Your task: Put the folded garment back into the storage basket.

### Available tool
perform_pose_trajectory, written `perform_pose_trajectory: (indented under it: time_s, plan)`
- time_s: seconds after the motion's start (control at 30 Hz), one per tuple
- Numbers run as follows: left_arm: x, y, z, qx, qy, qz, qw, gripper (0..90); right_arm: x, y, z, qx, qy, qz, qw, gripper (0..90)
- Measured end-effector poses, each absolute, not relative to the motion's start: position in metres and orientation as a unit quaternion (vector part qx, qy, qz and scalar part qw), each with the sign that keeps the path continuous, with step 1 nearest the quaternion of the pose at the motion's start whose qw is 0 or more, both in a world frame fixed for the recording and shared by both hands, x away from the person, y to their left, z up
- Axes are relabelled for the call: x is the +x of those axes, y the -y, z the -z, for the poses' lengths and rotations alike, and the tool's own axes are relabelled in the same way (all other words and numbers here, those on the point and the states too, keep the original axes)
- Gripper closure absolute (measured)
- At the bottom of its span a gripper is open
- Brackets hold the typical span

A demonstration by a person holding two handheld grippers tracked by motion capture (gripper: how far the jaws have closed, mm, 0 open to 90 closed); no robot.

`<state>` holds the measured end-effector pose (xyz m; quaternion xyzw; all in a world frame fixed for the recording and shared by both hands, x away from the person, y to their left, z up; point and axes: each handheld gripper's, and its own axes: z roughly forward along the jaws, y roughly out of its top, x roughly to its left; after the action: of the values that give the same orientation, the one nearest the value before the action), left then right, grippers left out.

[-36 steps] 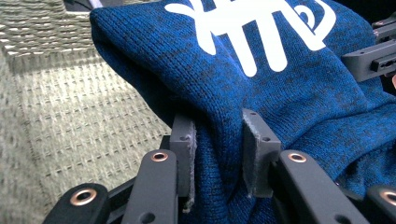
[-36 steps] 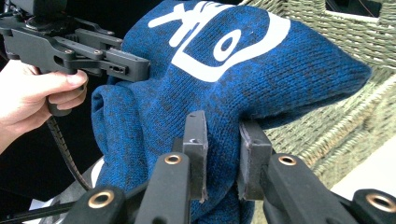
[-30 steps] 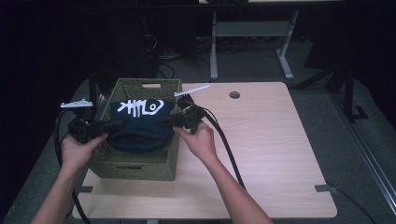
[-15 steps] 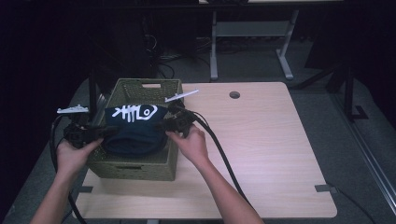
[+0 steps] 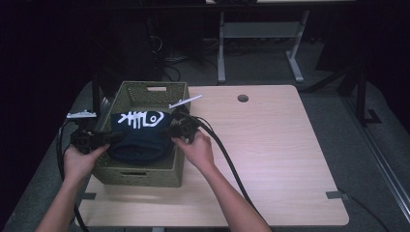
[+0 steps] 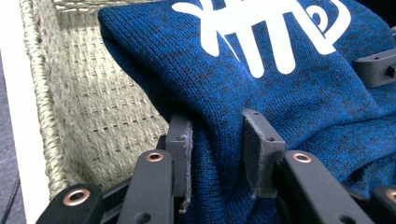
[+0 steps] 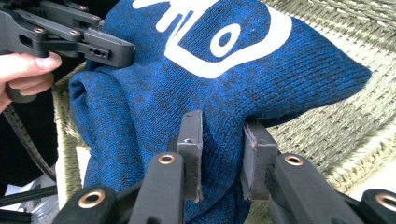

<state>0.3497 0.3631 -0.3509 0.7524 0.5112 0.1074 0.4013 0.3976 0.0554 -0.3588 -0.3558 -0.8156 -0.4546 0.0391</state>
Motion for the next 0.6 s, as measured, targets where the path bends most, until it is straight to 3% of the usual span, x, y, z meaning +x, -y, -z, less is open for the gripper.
perform_pose_trajectory:
  time_s: [0.53,0.6]
  plan:
    - [0.3564,-0.3659,0.3576,0.758,-0.514,-0.108,0.386,65.1,0.4011,-0.0608,0.3660,-0.356,0.825,0.438,0.034,70.1]
    - [0.3578,-0.3658,0.3592,0.757,-0.518,-0.111,0.382,64.6,0.4014,-0.0621,0.3668,-0.358,0.825,0.436,0.032,66.2]
